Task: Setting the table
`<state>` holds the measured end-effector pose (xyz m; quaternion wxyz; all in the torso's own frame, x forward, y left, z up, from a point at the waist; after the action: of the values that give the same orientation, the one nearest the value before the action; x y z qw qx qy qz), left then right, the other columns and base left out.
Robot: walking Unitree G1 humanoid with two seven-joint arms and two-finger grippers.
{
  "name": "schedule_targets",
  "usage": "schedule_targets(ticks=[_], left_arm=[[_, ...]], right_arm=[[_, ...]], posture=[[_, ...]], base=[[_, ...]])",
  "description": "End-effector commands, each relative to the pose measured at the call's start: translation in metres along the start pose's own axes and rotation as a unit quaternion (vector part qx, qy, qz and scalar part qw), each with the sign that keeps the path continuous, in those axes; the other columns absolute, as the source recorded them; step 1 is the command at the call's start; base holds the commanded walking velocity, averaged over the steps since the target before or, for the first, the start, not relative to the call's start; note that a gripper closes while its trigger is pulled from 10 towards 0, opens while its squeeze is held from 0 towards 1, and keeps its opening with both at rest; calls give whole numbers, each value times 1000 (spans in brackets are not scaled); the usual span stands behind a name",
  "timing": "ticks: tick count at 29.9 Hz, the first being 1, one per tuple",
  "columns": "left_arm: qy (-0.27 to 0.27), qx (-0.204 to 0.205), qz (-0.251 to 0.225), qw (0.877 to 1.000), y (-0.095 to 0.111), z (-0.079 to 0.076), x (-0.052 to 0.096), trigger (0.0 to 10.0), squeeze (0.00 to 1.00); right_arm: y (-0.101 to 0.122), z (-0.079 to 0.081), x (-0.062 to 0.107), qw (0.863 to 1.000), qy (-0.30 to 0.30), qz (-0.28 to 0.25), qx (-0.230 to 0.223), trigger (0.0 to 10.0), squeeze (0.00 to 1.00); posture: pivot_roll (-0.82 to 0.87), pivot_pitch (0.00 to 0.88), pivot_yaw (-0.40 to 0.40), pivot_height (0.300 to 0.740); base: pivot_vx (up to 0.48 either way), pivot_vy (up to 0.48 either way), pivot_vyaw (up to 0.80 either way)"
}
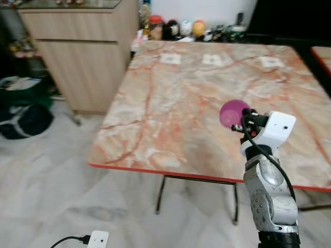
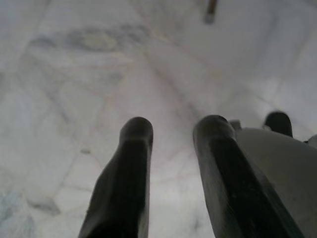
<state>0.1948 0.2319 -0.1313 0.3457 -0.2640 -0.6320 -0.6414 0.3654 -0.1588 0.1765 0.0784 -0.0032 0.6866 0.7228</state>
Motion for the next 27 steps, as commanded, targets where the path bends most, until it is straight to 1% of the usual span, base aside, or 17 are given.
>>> schedule_targets(ticks=[1,16,27], left_arm=[[-8,2,6,1000,-5,-6,1,10000,0],[-12,-9,10,1000,-4,-7,0,10000,0],[-13,-16,13,1000,-4,-6,0,10000,0]], right_arm=[[6,-4,-3,1000,-7,-12,7,10000,0],[4,-1,-4,1000,-7,-19,15,10000,0],[5,-8,-5,999,-19,-24,13,10000,0]], posture=[[-68,61,3,740],[-76,19,21,740],[-82,0,25,740]], base=[[0,-469,0],[0,-468,0],[0,-466,0]])
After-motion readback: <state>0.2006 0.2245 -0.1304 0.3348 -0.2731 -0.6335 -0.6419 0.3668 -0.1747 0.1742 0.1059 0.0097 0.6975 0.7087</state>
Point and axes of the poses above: a point about 5 cm out from each wrist's last joint towards the gripper, its own x axis pointing back from the gripper into the wrist, its own y axis along the axis of the wrist's last joint, z = x × y, the point moved 6 cm from there along -x, pointing out of the wrist towards the gripper, and after that the axes turned 10 degrees about x, right-handed, at the moved point
